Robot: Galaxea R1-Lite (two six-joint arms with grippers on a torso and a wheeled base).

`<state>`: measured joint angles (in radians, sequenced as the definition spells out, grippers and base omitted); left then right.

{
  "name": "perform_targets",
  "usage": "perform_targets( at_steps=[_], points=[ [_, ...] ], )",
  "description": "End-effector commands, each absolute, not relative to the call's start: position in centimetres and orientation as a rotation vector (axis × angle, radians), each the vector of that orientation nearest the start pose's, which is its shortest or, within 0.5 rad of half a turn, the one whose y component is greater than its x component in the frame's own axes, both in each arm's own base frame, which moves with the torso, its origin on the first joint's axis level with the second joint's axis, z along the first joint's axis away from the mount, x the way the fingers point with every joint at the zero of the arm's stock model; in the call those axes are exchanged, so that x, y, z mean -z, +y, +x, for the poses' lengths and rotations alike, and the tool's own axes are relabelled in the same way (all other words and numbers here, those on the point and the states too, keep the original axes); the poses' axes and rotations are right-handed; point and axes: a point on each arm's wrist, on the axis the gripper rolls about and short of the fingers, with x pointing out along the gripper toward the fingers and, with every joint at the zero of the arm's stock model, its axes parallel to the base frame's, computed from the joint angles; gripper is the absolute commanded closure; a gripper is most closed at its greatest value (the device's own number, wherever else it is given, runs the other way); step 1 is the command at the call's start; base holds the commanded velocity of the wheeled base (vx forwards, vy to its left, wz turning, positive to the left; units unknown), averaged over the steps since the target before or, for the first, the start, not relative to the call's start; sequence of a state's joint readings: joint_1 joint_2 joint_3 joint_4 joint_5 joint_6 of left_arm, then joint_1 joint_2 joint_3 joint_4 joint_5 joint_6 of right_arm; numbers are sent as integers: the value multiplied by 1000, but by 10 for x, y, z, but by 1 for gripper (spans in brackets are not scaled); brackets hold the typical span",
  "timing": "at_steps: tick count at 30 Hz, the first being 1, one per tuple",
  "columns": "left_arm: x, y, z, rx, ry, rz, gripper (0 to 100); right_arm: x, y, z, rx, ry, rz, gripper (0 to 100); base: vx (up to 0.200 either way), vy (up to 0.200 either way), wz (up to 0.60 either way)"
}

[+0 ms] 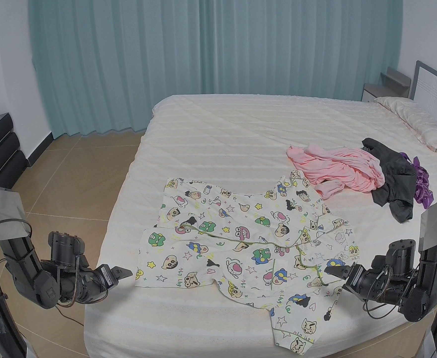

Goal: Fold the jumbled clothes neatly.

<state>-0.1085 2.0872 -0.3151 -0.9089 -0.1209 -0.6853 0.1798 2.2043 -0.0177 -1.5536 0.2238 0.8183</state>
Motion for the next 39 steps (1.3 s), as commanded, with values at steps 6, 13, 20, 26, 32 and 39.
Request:
perform_targets(
  at_steps=[6,13,20,26,32,39],
  points=[
    [28,-73,285,-83,891,-565,0,6,48,211,-117,785,785,0,0,0,0],
    [38,-86,304,-86,876,-542,0,7,49,211,-121,789,785,0,0,0,0],
    [42,-91,315,-134,882,-503,0,9,58,206,-148,840,750,0,0,0,0],
    [39,-93,324,-144,888,-508,100,25,75,190,-218,1007,582,0,0,0,0],
    [37,-93,325,-165,879,-554,100,35,93,176,-292,1106,466,0,0,0,0],
    [37,-88,325,-184,877,-575,100,46,97,167,-256,1149,297,0,0,0,0]
  ],
)
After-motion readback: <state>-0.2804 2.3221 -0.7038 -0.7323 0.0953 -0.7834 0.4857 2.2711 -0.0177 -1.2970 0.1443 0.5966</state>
